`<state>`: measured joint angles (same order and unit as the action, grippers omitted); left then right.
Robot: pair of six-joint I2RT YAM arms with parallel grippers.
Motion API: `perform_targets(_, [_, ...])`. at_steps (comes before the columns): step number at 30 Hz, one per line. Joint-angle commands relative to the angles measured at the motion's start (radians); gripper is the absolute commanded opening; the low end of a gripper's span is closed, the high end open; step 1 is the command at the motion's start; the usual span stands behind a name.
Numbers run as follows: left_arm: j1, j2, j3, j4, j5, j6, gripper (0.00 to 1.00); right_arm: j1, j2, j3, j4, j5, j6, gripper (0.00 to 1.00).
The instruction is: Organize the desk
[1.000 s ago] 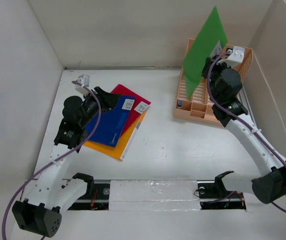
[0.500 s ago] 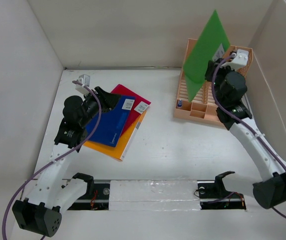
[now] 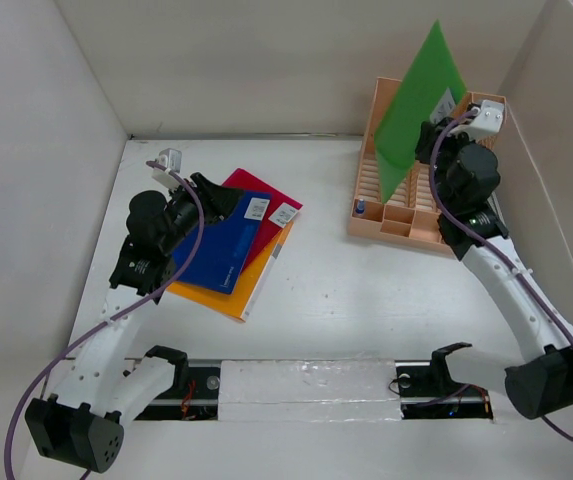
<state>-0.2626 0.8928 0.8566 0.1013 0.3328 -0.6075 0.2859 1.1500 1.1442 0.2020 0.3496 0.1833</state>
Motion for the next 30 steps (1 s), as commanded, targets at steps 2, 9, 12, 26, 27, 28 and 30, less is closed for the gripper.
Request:
perform_targets(2, [-0.003, -0.012, -0.011, 0.063, 0.018, -0.003, 0.37, -0.034, 0.059, 0.078, 0.048, -0.109, 0.008, 0.0])
perform_targets(9, [-0.003, -0.005, -0.013, 0.07, 0.021, -0.008, 0.37, -0.056, 0.175, 0.089, 0.114, -0.075, -0.01, 0.0])
perform_targets(12, [-0.003, 0.004, -0.004, 0.061, 0.015, 0.0, 0.37, -0.065, 0.217, 0.065, 0.2, -0.09, -0.031, 0.0])
perform_targets(26, [-0.003, 0.029, 0.007, 0.049, 0.005, 0.009, 0.37, -0.022, 0.344, -0.006, 0.505, -0.02, -0.126, 0.0])
perform_targets(27, [-0.003, 0.034, 0.007, 0.049, 0.0, 0.009, 0.37, -0.013, 0.355, -0.009, 0.52, 0.0, -0.13, 0.0])
perform_targets(28, [-0.003, 0.035, 0.004, 0.055, 0.006, 0.008, 0.38, -0.004, 0.366, -0.021, 0.552, 0.023, -0.137, 0.0])
perform_targets(30, [-0.003, 0.035, 0.001, 0.057, 0.011, 0.008, 0.37, -0.004, 0.375, -0.043, 0.588, 0.047, -0.137, 0.0])
